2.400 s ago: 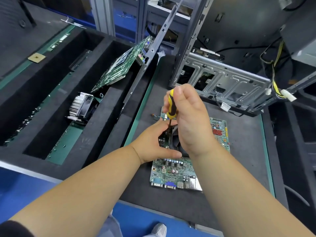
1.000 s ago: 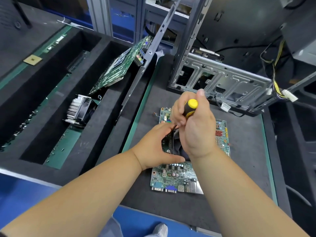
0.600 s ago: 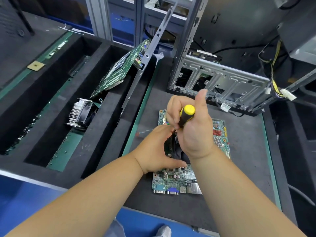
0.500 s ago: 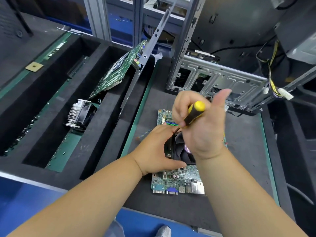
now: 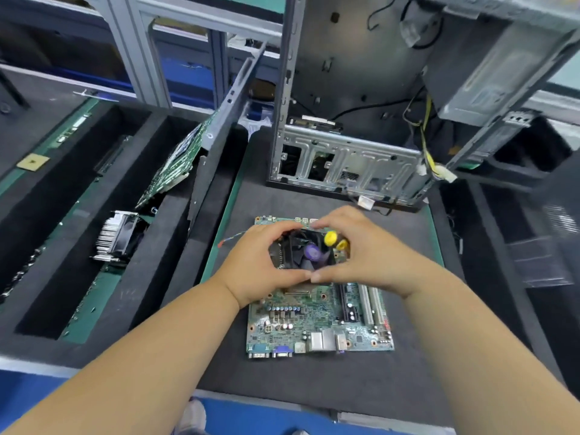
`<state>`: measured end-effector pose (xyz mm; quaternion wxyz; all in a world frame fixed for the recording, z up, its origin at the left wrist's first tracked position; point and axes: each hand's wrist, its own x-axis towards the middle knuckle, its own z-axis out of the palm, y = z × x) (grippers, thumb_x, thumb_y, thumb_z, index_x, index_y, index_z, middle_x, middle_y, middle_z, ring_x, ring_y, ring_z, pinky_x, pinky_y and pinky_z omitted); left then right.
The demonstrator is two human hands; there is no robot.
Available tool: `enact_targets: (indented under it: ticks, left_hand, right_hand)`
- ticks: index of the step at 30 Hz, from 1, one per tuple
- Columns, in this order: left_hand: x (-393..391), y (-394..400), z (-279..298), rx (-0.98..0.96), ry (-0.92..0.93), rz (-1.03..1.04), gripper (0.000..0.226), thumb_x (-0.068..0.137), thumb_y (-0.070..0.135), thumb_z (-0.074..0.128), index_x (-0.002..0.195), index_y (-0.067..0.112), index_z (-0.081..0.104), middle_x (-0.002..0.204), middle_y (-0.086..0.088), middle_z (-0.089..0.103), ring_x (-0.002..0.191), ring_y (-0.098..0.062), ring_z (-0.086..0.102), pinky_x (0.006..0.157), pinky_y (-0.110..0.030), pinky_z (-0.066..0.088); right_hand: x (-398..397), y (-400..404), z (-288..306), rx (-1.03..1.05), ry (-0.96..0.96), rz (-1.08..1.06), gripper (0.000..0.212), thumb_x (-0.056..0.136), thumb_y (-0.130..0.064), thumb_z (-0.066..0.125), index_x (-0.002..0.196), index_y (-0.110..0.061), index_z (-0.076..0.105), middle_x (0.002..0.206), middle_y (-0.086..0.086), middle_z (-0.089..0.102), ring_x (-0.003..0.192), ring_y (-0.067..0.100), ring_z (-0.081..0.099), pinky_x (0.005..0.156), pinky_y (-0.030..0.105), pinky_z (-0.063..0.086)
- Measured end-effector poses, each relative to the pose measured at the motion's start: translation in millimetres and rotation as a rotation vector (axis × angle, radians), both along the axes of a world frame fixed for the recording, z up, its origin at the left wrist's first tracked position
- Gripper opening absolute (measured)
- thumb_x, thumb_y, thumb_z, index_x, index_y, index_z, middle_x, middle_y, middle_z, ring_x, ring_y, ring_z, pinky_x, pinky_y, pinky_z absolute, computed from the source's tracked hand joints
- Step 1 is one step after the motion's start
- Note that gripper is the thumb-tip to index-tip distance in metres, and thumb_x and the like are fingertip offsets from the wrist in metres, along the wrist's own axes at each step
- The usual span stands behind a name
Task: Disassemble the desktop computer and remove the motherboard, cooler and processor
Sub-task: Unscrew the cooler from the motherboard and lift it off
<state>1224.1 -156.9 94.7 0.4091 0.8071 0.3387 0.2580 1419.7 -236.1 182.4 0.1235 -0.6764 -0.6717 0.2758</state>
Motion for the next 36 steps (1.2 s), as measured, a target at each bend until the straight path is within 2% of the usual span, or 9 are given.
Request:
enact_targets:
  ticks: [3, 5, 7, 12, 16, 21, 26, 32, 36]
  left_hand:
    - [4.7, 0.7, 5.7, -0.026, -0.008, 0.03, 0.069, 0.058, 0.062, 0.075, 0.121, 0.053, 0.051, 0.116, 0.031, 0.055, 0.114, 0.013, 0.044, 0.088, 0.0, 0.032]
    - [6.9, 0.3, 8.8, -0.037, 0.009, 0.061, 0.07, 0.057, 0.064, 0.074, 0.122, 0.051, 0.052, 0.117, 0.028, 0.055, 0.113, 0.014, 0.044, 0.086, -0.001, 0.032]
    - [8.3, 0.3, 11.5, -0.054, 0.019, 0.095, 0.072, 0.057, 0.063, 0.076, 0.124, 0.048, 0.053, 0.119, 0.023, 0.054, 0.111, 0.011, 0.045, 0.088, -0.005, 0.032]
    - [12.7, 0.2, 19.8, -0.105, 0.009, 0.136, 0.068, 0.064, 0.048, 0.084, 0.126, 0.044, 0.055, 0.126, 0.015, 0.054, 0.115, 0.006, 0.047, 0.092, -0.013, 0.034]
    - [27.5, -3.1, 26.0, -0.113, 0.002, 0.138, 0.067, 0.063, 0.051, 0.082, 0.124, 0.047, 0.055, 0.126, 0.019, 0.054, 0.117, 0.006, 0.047, 0.095, -0.019, 0.035]
    - [47.4, -13.5, 29.7, -0.119, -0.007, 0.126, 0.07, 0.058, 0.057, 0.08, 0.123, 0.048, 0.055, 0.124, 0.02, 0.056, 0.118, 0.004, 0.048, 0.097, -0.024, 0.039]
    - [68.1, -24.9, 36.3, -0.097, 0.012, 0.134, 0.075, 0.053, 0.065, 0.077, 0.123, 0.05, 0.054, 0.124, 0.019, 0.056, 0.119, 0.004, 0.048, 0.098, -0.023, 0.039]
    - [104.8, -44.1, 52.9, 0.001, 0.083, 0.119, 0.08, 0.05, 0.067, 0.077, 0.123, 0.053, 0.048, 0.113, 0.02, 0.052, 0.112, 0.007, 0.047, 0.091, -0.017, 0.038]
    - [142.2, -59.4, 67.3, 0.094, 0.074, 0.036, 0.081, 0.047, 0.063, 0.08, 0.119, 0.052, 0.044, 0.108, 0.019, 0.054, 0.109, 0.004, 0.049, 0.09, -0.022, 0.042]
  right_hand:
    - [2.5, -7.3, -7.7, -0.046, 0.053, -0.061, 0.064, 0.075, -0.046, 0.077, 0.131, -0.036, 0.048, 0.122, -0.011, 0.046, 0.108, 0.0, 0.051, 0.095, 0.02, 0.042]
    - [7.8, -9.1, -10.5, -0.053, 0.185, -0.21, 0.037, 0.083, -0.024, 0.062, 0.113, -0.04, 0.045, 0.101, -0.006, 0.053, 0.075, 0.0, 0.055, 0.068, 0.02, 0.048]
    - [19.6, -7.5, -17.3, -0.04, 0.207, -0.361, 0.023, 0.089, -0.014, 0.049, 0.099, -0.033, 0.041, 0.079, -0.001, 0.048, 0.052, 0.005, 0.043, 0.045, 0.021, 0.035]
    - [66.1, -4.2, -42.0, -0.173, 0.029, -0.611, 0.009, 0.089, -0.009, 0.054, 0.095, -0.012, 0.046, 0.093, 0.015, 0.054, 0.066, 0.026, 0.051, 0.051, 0.029, 0.037]
    - [98.0, -6.9, -69.0, -0.299, -0.131, -0.593, 0.024, 0.09, -0.021, 0.066, 0.104, -0.004, 0.058, 0.111, 0.022, 0.061, 0.097, 0.034, 0.06, 0.068, 0.032, 0.045]
    - [108.7, -11.9, -88.4, -0.286, -0.112, -0.607, 0.05, 0.089, -0.032, 0.071, 0.126, -0.009, 0.046, 0.115, 0.013, 0.06, 0.093, 0.028, 0.057, 0.071, 0.033, 0.045]
    - [116.9, -17.4, -90.7, -0.277, -0.133, -0.52, 0.049, 0.091, -0.031, 0.064, 0.131, -0.012, 0.045, 0.126, 0.013, 0.054, 0.104, 0.031, 0.059, 0.077, 0.033, 0.046]
    - [122.6, -46.6, -24.1, -0.087, 0.303, -0.251, 0.098, 0.065, -0.029, 0.068, 0.151, -0.034, 0.023, 0.141, -0.002, 0.034, 0.134, 0.021, 0.033, 0.102, 0.044, 0.045]
    - [121.4, -68.7, -2.1, 0.062, 0.013, -0.027, 0.114, 0.066, -0.041, 0.079, 0.153, -0.041, 0.006, 0.14, -0.004, 0.037, 0.126, 0.025, 0.033, 0.106, 0.045, 0.035]
